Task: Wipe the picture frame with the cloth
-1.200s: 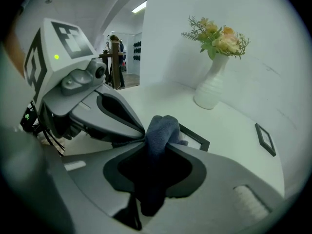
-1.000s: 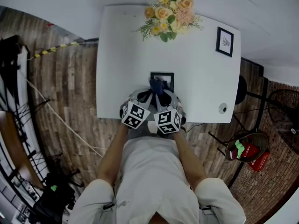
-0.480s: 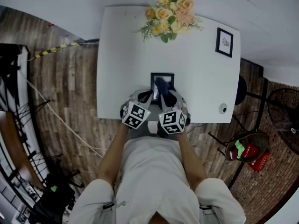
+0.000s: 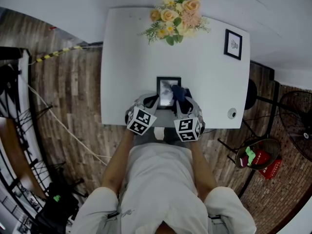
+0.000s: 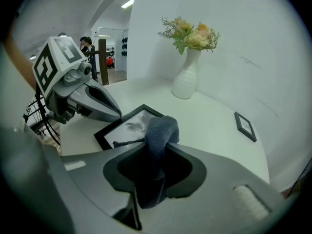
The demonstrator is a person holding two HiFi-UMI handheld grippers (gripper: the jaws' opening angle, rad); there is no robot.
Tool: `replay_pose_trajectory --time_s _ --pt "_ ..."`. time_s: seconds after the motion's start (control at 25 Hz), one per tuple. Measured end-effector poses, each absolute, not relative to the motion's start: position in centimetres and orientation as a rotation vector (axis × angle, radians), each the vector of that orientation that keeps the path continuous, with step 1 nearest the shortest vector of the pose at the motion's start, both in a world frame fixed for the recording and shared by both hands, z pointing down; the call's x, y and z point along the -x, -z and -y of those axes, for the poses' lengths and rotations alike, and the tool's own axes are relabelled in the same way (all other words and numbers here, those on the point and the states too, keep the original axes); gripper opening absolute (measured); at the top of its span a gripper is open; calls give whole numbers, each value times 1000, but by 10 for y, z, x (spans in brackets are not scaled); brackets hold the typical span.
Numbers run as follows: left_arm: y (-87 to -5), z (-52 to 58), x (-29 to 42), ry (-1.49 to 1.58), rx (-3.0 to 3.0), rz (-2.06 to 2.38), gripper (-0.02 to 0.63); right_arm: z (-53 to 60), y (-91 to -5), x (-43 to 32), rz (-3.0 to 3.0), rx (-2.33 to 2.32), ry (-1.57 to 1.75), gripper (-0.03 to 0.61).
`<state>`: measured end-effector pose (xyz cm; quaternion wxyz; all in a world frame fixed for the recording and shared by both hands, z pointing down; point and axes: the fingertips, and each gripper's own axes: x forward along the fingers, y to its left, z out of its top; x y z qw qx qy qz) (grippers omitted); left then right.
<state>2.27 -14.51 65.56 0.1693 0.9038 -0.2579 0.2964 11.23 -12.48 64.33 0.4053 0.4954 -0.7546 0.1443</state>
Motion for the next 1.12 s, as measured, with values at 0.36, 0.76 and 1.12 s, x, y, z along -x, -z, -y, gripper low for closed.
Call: replay_pose_trajectory --time_s 0.36,0.76,1.12 --pt "-657 144 -24 -864 -2569 731 21 111 -648 -128 1859 -1254 -352 97" --pt "-657 145 -23 -852 -2539 787 20 95 -643 -152 1806 -1306 -370 98" --pt "-622 162 -4 -784 -2582 874 20 104 -601 -158 1871 -1399 -348 98"
